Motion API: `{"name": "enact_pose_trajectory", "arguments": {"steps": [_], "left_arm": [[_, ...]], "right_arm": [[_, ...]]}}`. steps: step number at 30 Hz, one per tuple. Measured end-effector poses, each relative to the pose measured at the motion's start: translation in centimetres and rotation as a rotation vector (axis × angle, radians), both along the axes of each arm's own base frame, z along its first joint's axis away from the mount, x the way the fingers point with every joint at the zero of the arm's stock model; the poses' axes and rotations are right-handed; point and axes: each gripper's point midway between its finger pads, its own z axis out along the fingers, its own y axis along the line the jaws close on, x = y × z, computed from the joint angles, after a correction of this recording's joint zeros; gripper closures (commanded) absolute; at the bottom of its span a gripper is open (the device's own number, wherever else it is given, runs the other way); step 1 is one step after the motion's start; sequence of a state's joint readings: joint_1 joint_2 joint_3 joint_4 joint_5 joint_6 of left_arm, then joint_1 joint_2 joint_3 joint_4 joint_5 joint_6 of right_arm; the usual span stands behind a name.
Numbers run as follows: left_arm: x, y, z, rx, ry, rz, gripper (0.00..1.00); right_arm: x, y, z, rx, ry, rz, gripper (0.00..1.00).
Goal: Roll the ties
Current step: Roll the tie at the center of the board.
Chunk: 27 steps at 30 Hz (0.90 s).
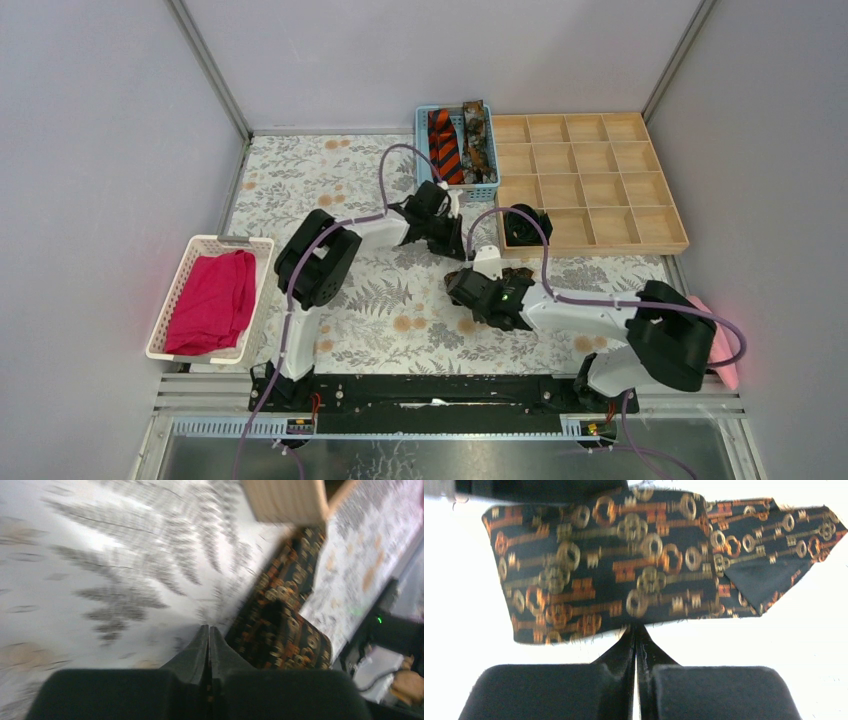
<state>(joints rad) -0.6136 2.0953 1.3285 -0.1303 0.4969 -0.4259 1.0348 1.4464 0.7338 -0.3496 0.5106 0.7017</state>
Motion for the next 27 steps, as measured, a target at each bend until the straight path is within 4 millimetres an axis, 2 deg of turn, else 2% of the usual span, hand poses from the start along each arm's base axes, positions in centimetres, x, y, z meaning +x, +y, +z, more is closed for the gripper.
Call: {"name": "enact_pose_trajectory", "arguments": {"steps": [3, 5, 7, 10, 12, 14, 16, 17, 20, 27], "left_arm": [[2.7, 1.9, 0.5, 0.051, -0.047, 0.091, 0.78], [4.0, 3.4, 1.4, 0.079, -0.072, 0.156, 0.78], [5.1, 4.7, 3.6, 0.089, -0.124, 0.23, 0.78], [5.4, 6.8, 8.8, 0.077, -0.231, 0.347, 0.78], [4.5, 9.1, 13.0, 0.059, -0.316, 0.451, 0.77], [3.2, 12.1, 17.5, 0.026, -0.416, 0.58, 0.74], [1.6, 14.8, 20.6, -0.016, -0.488, 0.681, 0.73], [0.8, 15.8, 21.5, -0.032, -0.511, 0.719, 0.72], [-1.1, 18.5, 22.6, -0.054, -0.551, 0.812, 0.72], [-1.7, 20.4, 20.2, 0.046, -0.524, 0.864, 0.75]], "right_arm": [[-1.1, 0.0, 2.0, -0.017, -0.021, 0.029, 0.85], [-1.3, 0.4, 3.8, -0.029, -0.052, 0.04, 0.74], [-1.4, 1.2, 5.6, -0.035, -0.084, 0.054, 0.61], [-1.3, 2.3, 7.8, -0.055, -0.131, 0.07, 0.49], [-0.9, 3.2, 8.7, -0.1, -0.162, 0.08, 0.43], [-0.4, 4.0, 8.8, -0.166, -0.185, 0.09, 0.36], [0.0, 4.6, 8.4, -0.243, -0.2, 0.101, 0.33], [0.2, 4.9, 8.1, -0.278, -0.205, 0.108, 0.32], [0.9, 5.8, 7.0, -0.388, -0.223, 0.127, 0.3], [2.7, 7.2, 4.9, -0.588, -0.255, 0.173, 0.27]]}}
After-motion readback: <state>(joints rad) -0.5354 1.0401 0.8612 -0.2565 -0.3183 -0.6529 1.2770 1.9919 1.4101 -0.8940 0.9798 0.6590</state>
